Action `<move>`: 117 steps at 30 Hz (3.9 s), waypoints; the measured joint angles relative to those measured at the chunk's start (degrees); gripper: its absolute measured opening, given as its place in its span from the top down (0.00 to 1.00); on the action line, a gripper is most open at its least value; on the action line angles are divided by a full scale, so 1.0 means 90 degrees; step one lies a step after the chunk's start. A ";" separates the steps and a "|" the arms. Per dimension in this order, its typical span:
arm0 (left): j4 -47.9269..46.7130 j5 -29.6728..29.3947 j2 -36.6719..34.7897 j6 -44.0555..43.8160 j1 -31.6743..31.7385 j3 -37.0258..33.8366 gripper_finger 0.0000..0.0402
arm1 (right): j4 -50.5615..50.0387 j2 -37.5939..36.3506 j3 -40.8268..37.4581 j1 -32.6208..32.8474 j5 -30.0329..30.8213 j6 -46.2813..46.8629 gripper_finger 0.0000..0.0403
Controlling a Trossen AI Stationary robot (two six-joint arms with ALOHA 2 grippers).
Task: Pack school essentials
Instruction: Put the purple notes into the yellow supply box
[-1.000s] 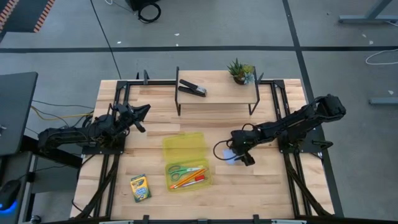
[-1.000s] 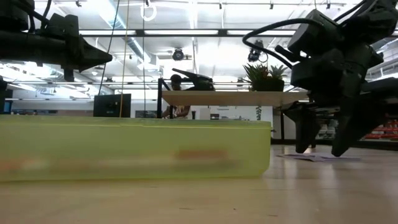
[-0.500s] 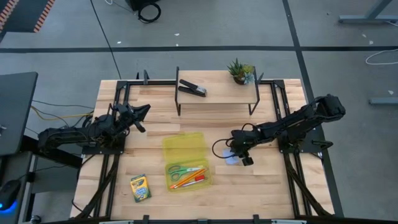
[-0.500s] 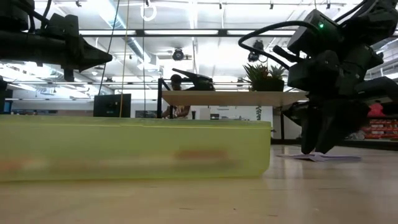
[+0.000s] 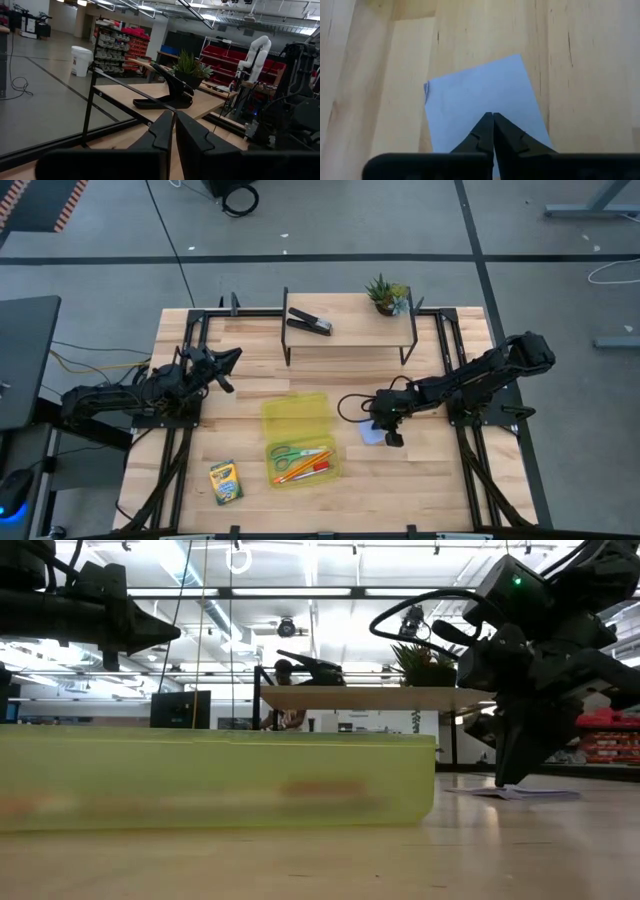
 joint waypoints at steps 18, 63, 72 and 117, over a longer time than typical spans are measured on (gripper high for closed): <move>0.0000 0.0000 0.0002 -0.0002 0.0002 0.0000 0.93 | -0.0150 0.0000 0.0954 0.0689 -0.0185 -0.1456 0.86; 0.0000 -0.0001 0.0001 0.0000 0.0001 0.0002 0.91 | 0.2163 0.1020 -0.0078 0.1598 0.1883 -0.1324 0.67; 0.0000 0.0000 0.0002 0.0002 0.0002 0.0002 0.92 | 0.2144 0.1025 -0.0078 0.1593 0.1638 -0.1375 0.93; 0.0000 -0.0002 0.0001 0.0000 0.0001 0.0002 0.92 | 0.0505 -0.0257 0.1050 0.1587 0.1325 -0.2679 0.99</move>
